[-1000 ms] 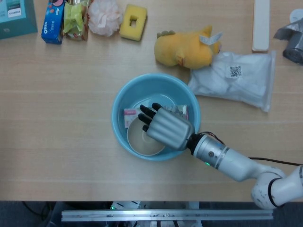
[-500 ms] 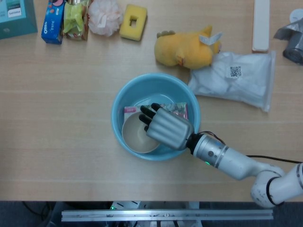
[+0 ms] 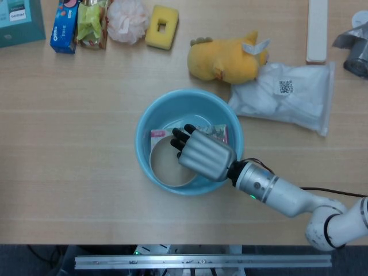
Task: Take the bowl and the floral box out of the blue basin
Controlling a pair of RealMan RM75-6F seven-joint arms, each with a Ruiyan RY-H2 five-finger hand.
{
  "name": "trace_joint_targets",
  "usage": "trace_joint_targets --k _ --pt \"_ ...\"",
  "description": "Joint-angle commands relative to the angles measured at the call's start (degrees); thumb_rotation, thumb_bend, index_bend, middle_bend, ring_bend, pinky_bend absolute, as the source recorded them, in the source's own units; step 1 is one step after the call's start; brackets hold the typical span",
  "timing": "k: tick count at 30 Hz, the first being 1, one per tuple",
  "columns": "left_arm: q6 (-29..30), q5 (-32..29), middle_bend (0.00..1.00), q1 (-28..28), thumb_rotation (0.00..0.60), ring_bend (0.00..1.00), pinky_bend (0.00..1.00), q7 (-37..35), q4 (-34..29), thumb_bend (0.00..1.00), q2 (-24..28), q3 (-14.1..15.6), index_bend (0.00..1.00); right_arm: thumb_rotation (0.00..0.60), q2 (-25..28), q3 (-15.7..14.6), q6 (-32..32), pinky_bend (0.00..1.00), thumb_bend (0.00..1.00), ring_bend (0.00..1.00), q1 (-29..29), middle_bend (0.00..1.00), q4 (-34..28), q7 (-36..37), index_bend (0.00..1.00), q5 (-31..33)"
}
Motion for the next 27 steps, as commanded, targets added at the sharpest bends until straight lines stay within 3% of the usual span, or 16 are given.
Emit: trace_joint_targets --k 1,13,19,27 --pt "0.06 -0.13 0.28 0.08 0.600 0.19 0.16 -0.13 0.11 0.24 0.06 -0.03 0.36 0.600 0.78 0.41 0.65 0.35 0.30 0.22 -0.08 0.36 -0.58 0.35 0.73 -0.16" --pt "0.28 0.44 0.28 0.06 0.600 0.19 0.16 -0.61 -0.09 0.24 0.43 -0.04 0.36 0.600 12.13 4.05 4.92 0.35 0.30 0.22 -2.32 0.36 -3.28 2.65 0.73 5.48" --pt "0.05 0.69 0.28 -0.03 0.600 0.19 0.16 -0.90 -0.24 0.24 0.69 0.10 0.36 0.600 17.40 1.62 4.79 0.35 0.30 0.22 -4.59 0.36 -1.92 4.20 0.73 7.88" --pt "-0.23 1.11 0.28 -0.29 0.600 0.19 0.16 -0.71 -0.58 0.24 0.83 0.17 0.36 0.600 20.64 -1.73 4.57 0.35 0.30 0.22 -7.12 0.36 -1.76 6.80 0.73 7.21"
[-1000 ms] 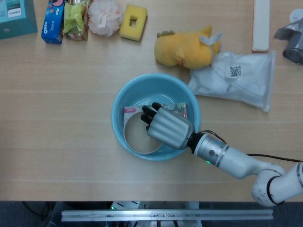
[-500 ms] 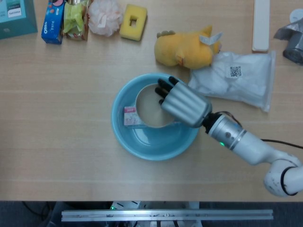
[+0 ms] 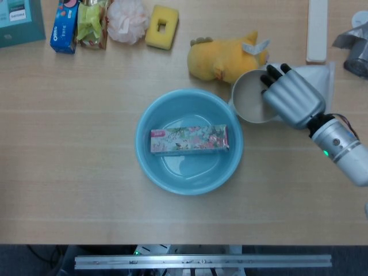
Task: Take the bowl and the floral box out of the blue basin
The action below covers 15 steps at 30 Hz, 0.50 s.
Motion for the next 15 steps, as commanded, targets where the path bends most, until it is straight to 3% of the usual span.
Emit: trace_joint_targets --k 1,10,15 --pt "0.03 0.07 0.28 0.01 0.600 0.19 0.16 0.04 -0.09 0.24 0.02 0.03 0.36 0.600 0.92 -1.78 -0.54 0.35 0.30 0.22 -0.90 0.36 -0.63 0.73 0.73 -1.10" --pt "0.02 0.36 0.28 -0.09 0.600 0.19 0.16 0.17 -0.27 0.24 -0.06 0.09 0.36 0.600 1.76 -6.09 -2.66 0.35 0.30 0.22 -2.42 0.36 -0.81 0.71 0.70 -4.18" --pt "0.07 0.41 0.28 -0.06 0.600 0.19 0.16 0.18 -0.30 0.24 -0.04 0.13 0.36 0.600 1.71 -7.06 -4.04 0.35 0.27 0.21 -2.62 0.31 -0.27 -1.22 0.48 -2.14"
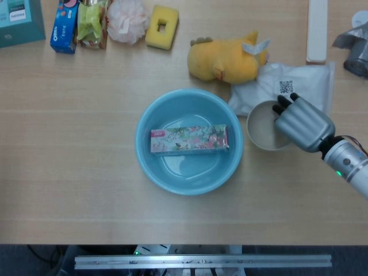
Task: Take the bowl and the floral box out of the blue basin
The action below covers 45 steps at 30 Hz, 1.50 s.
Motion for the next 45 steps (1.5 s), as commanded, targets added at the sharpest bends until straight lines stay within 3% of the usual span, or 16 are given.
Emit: trace_joint_targets --k 1,4,8,18,22,31,39,45 --pt "0.00 0.04 0.28 -0.02 0.600 0.19 0.16 0.03 -0.04 0.24 0.01 0.00 0.36 0.600 0.03 -0.46 -0.82 0.35 0.25 0.20 -0.03 0.30 0.13 -1.60 0.43 1.86" --pt "0.10 0.18 0.28 -0.01 0.600 0.19 0.16 0.11 -0.13 0.24 0.01 0.03 0.36 0.600 0.45 -0.61 -1.46 0.32 0.10 0.13 0.40 0.21 -1.39 -4.68 0.19 6.52" --pt "0.03 0.29 0.28 -0.04 0.600 0.19 0.16 0.20 -0.25 0.24 0.14 0.09 0.36 0.600 0.98 -0.44 -0.81 0.30 0.01 0.09 1.15 0.16 -3.74 -7.35 0.05 10.37" --pt "0.50 0.43 0.28 0.03 0.600 0.19 0.16 0.39 -0.51 0.24 0.34 -0.03 0.36 0.600 6.45 3.57 1.20 0.30 0.01 0.09 2.71 0.16 -13.66 -2.17 0.04 8.85" --pt "0.74 0.74 0.28 0.08 0.600 0.19 0.16 0.39 -0.61 0.24 0.36 0.03 0.36 0.600 6.05 5.96 -0.16 0.30 0.01 0.09 5.05 0.17 -15.79 -1.31 0.05 11.14" --pt "1.25 0.79 0.28 0.42 0.600 0.19 0.16 0.39 -0.83 0.24 0.79 0.14 0.36 0.600 -3.58 7.52 -2.07 0.31 0.01 0.11 14.51 0.20 -14.40 -9.05 0.11 25.91" --pt "1.19 0.58 0.28 0.51 0.600 0.19 0.16 0.19 -0.52 0.24 0.80 0.18 0.36 0.600 -13.20 7.62 2.65 0.31 0.01 0.12 22.98 0.21 -10.77 -16.16 0.12 42.12" --pt "0.99 0.33 0.28 0.50 0.600 0.19 0.16 -0.23 -0.06 0.24 0.66 0.18 0.36 0.600 -17.65 7.81 5.94 0.32 0.01 0.12 27.63 0.21 -8.65 -19.49 0.12 49.75"
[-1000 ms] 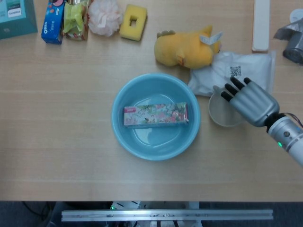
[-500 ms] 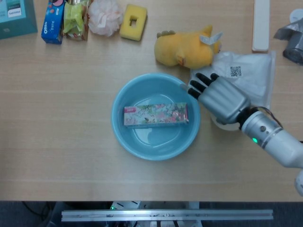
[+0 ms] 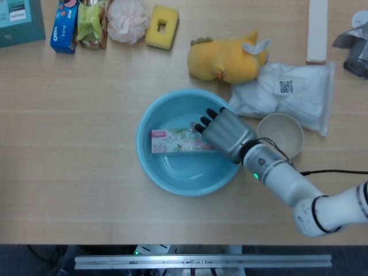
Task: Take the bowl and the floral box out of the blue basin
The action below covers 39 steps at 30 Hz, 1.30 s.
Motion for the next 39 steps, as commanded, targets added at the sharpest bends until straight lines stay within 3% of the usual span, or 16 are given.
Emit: trace_joint_targets --k 1,8,15,20,25,31,39 --pt "-0.14 -0.05 0.28 -0.02 0.600 0.19 0.16 -0.15 0.19 0.24 -0.07 0.05 0.36 0.600 -3.27 0.20 2.50 0.32 0.01 0.12 3.26 0.21 2.07 -2.63 0.12 4.23" --pt "0.07 -0.52 0.28 0.20 0.600 0.19 0.16 -0.99 0.85 0.24 -0.09 -0.04 0.36 0.600 -7.09 0.24 3.50 0.34 0.01 0.14 6.67 0.22 5.43 -4.49 0.14 9.43" --pt "-0.09 -0.84 0.28 0.19 0.600 0.19 0.16 -1.57 1.38 0.24 -0.10 -0.12 0.36 0.600 -8.71 -0.23 3.38 0.38 0.03 0.18 7.75 0.25 7.10 -3.80 0.19 9.26" --pt "-0.09 -0.72 0.28 0.22 0.600 0.19 0.16 -1.86 1.48 0.24 -0.09 -0.06 0.36 0.600 -10.20 -0.94 3.60 0.47 0.16 0.26 7.87 0.31 8.72 -3.05 0.31 7.70" --pt "0.07 -0.74 0.28 0.31 0.600 0.19 0.16 -2.48 1.49 0.24 0.17 -0.07 0.36 0.600 -11.11 -1.47 4.63 0.63 0.37 0.38 7.03 0.40 10.38 -1.15 0.46 2.92" --pt "-0.16 -0.63 0.28 0.21 0.600 0.19 0.16 -2.23 1.37 0.24 0.15 -0.02 0.36 0.600 -8.06 -0.89 4.84 0.70 0.41 0.47 5.17 0.46 7.88 3.38 0.54 -3.84" --pt "-0.03 -0.81 0.28 0.14 0.600 0.19 0.16 -1.98 1.15 0.24 0.37 -0.29 0.36 0.600 1.83 0.46 7.02 0.70 0.41 0.48 1.14 0.47 0.44 11.14 0.55 -12.31"
